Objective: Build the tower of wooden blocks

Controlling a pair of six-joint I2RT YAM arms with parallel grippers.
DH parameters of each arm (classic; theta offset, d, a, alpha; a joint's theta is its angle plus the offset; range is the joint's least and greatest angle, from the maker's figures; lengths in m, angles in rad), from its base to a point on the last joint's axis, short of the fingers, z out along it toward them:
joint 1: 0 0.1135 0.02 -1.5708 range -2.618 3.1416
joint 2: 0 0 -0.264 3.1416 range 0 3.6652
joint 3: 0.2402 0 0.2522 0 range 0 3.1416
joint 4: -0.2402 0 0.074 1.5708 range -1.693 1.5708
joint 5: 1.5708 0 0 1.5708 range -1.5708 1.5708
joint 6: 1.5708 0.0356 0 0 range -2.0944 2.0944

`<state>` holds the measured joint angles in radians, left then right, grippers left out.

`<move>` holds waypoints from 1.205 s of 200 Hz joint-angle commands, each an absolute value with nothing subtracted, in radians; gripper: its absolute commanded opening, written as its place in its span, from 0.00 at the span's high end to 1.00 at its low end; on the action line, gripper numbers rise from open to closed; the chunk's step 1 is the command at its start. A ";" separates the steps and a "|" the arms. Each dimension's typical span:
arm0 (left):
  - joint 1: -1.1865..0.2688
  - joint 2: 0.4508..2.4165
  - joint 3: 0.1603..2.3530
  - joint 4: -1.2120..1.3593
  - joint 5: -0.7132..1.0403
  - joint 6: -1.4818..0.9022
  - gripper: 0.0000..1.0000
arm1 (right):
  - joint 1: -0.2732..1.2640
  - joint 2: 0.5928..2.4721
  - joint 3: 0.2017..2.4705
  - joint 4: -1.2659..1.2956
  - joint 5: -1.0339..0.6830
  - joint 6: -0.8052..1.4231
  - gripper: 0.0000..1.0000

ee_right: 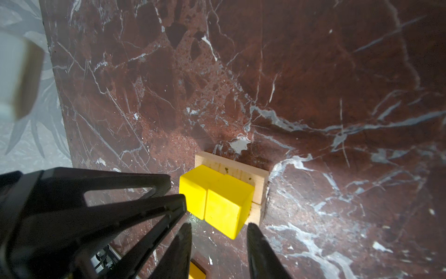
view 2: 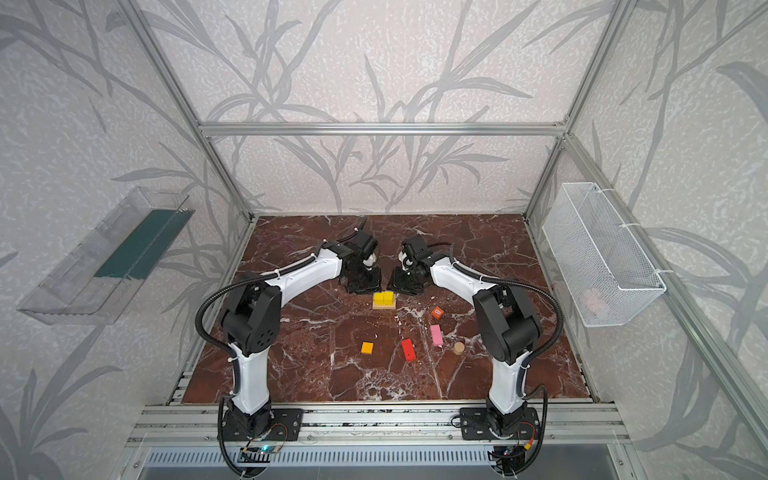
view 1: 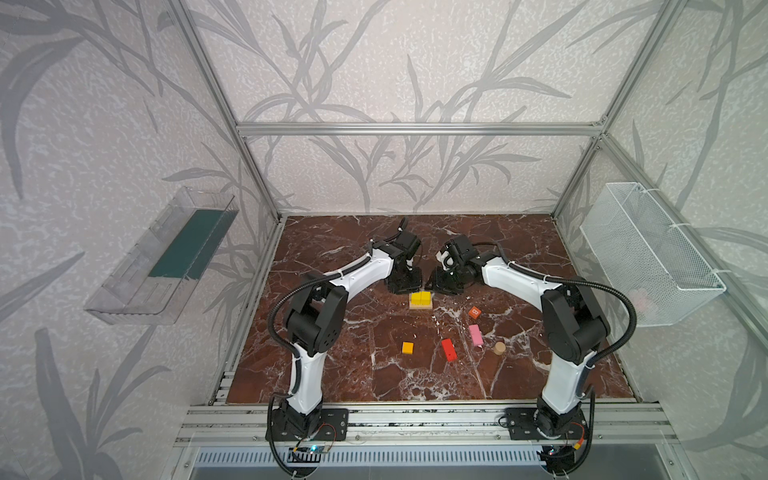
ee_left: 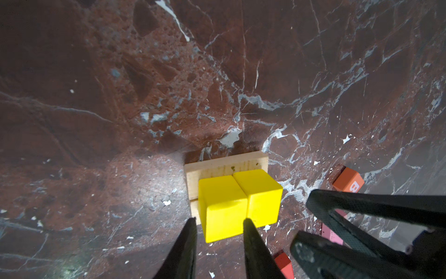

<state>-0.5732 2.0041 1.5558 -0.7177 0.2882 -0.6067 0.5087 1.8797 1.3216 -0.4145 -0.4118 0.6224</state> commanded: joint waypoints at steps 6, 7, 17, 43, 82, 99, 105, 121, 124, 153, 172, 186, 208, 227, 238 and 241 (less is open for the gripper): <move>-0.569 2.020 1.547 -0.714 0.299 -0.623 0.68 | 0.512 1.895 1.312 -0.395 -0.436 0.631 0.61; -0.569 2.019 1.546 -0.714 0.300 -0.624 0.68 | 0.512 1.896 1.312 -0.395 -0.436 0.631 0.61; -0.569 2.020 1.545 -0.715 0.301 -0.625 0.68 | 0.511 1.899 1.312 -0.394 -0.436 0.632 0.61; -0.569 2.020 1.542 -0.708 0.309 -0.630 0.69 | 0.511 1.908 1.314 -0.392 -0.436 0.631 0.61; -0.569 2.025 1.536 -0.704 0.318 -0.634 0.70 | 0.514 1.915 1.313 -0.396 -0.432 0.632 0.61; -0.569 2.025 1.536 -0.704 0.318 -0.634 0.70 | 0.512 1.919 1.312 -0.399 -0.430 0.632 0.61; -0.570 2.024 1.536 -0.703 0.318 -0.636 0.70 | 0.514 1.921 1.312 -0.398 -0.430 0.632 0.61; -0.569 2.025 1.534 -0.703 0.319 -0.636 0.70 | 0.514 1.927 1.313 -0.396 -0.433 0.632 0.61; -0.569 2.026 1.534 -0.703 0.321 -0.637 0.70 | 0.515 1.928 1.313 -0.395 -0.434 0.631 0.61; -0.569 2.026 1.534 -0.703 0.321 -0.637 0.70 | 0.520 1.940 1.318 -0.394 -0.439 0.631 0.61; -0.569 2.026 1.533 -0.703 0.322 -0.637 0.70 | 0.523 1.945 1.321 -0.391 -0.439 0.631 0.62; -0.570 2.025 1.532 -0.703 0.323 -0.637 0.70 | 0.523 1.949 1.322 -0.388 -0.440 0.661 0.62; -0.569 2.023 1.529 -0.703 0.324 -0.638 0.70 | 0.523 1.956 1.328 -0.388 -0.440 0.662 0.66; -0.570 2.023 1.529 -0.704 0.322 -0.638 0.71 | 0.525 1.960 1.332 -0.387 -0.441 0.663 0.67; -0.570 2.023 1.528 -0.704 0.324 -0.638 0.71 | 0.525 1.962 1.333 -0.386 -0.442 0.663 0.68; -0.569 2.024 1.529 -0.704 0.324 -0.639 0.71 | 0.525 1.961 1.334 -0.386 -0.442 0.661 0.68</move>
<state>-0.5732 2.0121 1.5471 -0.7017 0.3176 -0.6292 0.5198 1.9495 1.3197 -0.3920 -0.4286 0.6563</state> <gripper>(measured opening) 0.295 0.325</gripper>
